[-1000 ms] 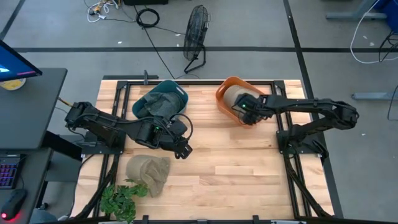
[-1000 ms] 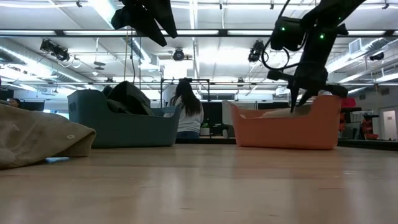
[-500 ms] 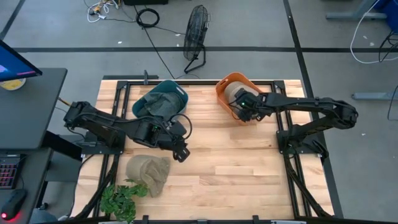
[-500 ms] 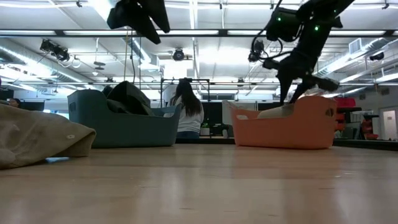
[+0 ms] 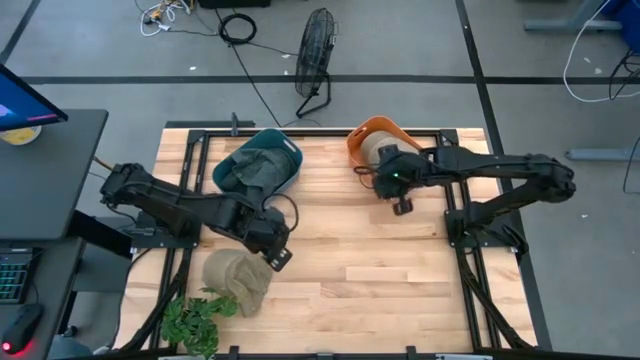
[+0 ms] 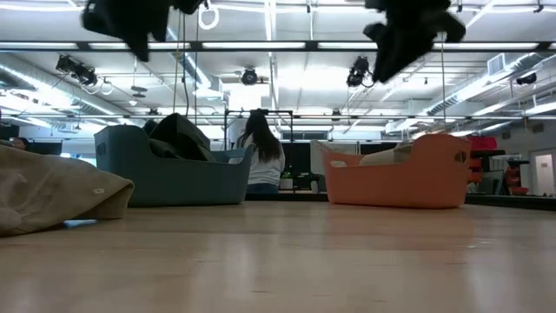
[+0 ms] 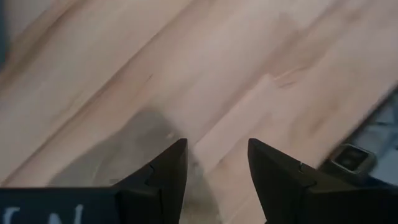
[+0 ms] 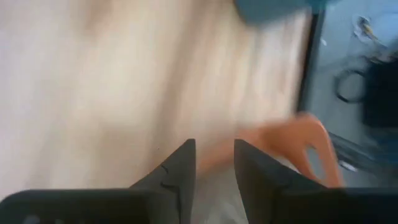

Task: Pick & Place hat
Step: Put the brown cap into the orange bin

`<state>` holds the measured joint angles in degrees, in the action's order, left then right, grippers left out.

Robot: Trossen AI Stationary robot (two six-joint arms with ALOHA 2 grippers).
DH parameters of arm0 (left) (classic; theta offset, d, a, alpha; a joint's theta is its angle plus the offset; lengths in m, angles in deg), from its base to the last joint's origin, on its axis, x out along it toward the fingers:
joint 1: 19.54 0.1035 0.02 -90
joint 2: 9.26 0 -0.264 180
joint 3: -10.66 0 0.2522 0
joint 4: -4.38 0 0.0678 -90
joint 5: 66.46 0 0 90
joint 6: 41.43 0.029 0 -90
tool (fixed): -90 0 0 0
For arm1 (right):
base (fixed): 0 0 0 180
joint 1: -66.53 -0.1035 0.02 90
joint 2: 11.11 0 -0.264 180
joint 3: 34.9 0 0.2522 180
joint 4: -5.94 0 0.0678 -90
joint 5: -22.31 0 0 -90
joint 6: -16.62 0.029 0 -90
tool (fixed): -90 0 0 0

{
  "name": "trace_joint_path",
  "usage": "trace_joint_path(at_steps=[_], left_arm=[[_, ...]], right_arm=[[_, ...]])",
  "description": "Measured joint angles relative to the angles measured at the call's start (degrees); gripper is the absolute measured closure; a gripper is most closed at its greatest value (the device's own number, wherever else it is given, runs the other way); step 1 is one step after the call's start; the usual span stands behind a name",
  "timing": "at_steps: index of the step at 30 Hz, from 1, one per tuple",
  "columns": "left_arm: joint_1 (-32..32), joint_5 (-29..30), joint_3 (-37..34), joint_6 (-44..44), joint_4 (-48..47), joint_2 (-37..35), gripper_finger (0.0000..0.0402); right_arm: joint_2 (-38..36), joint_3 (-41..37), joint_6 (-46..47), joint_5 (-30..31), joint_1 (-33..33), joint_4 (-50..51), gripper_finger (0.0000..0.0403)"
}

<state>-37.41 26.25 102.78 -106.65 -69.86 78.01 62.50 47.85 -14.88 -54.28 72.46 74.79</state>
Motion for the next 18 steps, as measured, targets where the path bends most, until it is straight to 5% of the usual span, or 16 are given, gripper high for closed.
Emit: trace_joint_path(at_steps=[9, 18], left_arm=[[-4.48, 0.42, -0.02, -16.54, -20.32, 6.23, 0.0229], [-6.21, -4.02, 0.01, -18.35, -17.08, 10.07, 0.0229]], right_arm=[[0.02, 1.71, 17.61, -8.13, -7.86, -11.99, 0.0289], [0.04, 1.31, 23.31, -10.59, -11.70, -12.79, 0.0279]])
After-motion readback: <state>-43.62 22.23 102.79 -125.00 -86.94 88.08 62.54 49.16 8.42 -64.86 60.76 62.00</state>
